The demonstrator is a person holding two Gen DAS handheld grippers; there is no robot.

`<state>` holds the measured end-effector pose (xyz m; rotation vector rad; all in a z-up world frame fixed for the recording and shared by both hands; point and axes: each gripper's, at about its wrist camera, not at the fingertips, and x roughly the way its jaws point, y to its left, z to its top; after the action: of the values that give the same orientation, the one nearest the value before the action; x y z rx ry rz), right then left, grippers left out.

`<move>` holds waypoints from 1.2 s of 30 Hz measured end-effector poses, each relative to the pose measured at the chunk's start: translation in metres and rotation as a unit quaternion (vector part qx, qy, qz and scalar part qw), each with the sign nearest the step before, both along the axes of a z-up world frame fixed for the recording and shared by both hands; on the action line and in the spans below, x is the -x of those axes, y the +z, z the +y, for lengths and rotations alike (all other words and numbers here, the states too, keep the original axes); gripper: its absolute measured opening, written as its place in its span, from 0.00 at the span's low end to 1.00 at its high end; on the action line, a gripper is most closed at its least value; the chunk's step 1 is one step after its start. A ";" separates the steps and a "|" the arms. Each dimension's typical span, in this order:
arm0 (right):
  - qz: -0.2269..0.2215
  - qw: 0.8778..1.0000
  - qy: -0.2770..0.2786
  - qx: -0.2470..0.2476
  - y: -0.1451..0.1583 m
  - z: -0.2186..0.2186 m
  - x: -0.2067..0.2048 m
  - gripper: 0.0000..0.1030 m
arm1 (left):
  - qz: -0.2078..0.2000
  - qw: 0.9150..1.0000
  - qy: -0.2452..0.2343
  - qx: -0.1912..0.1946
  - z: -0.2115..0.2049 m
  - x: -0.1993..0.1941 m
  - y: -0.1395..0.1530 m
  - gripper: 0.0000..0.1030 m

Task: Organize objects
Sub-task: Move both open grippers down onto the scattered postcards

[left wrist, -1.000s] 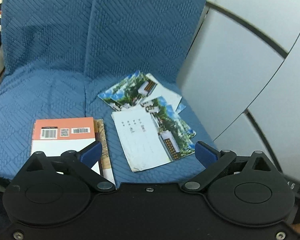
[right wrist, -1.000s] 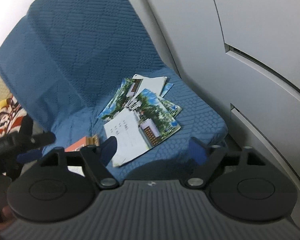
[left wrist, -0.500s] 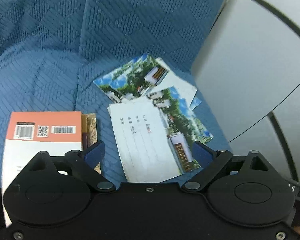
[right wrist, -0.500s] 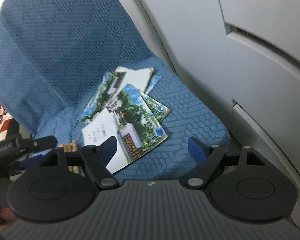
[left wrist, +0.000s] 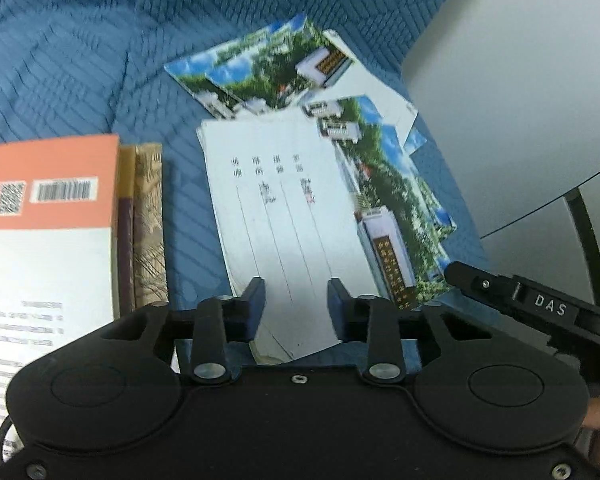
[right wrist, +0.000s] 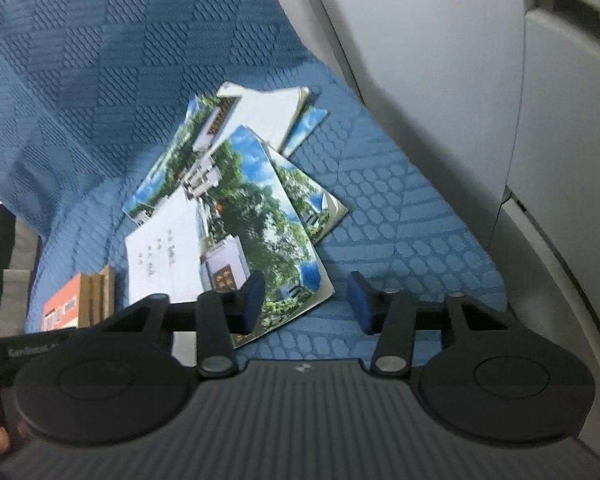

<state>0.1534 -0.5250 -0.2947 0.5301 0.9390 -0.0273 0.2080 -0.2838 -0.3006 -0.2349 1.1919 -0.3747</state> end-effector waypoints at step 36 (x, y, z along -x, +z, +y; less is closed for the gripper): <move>0.089 0.948 -0.103 -0.288 -0.038 0.023 -0.022 0.22 | 0.058 0.992 0.039 0.101 0.026 -0.007 -0.017 0.26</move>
<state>0.1754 -0.5023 -0.3324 1.1832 1.0635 0.0116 0.2146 -0.2573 -0.3176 -0.4822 1.2549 -0.4177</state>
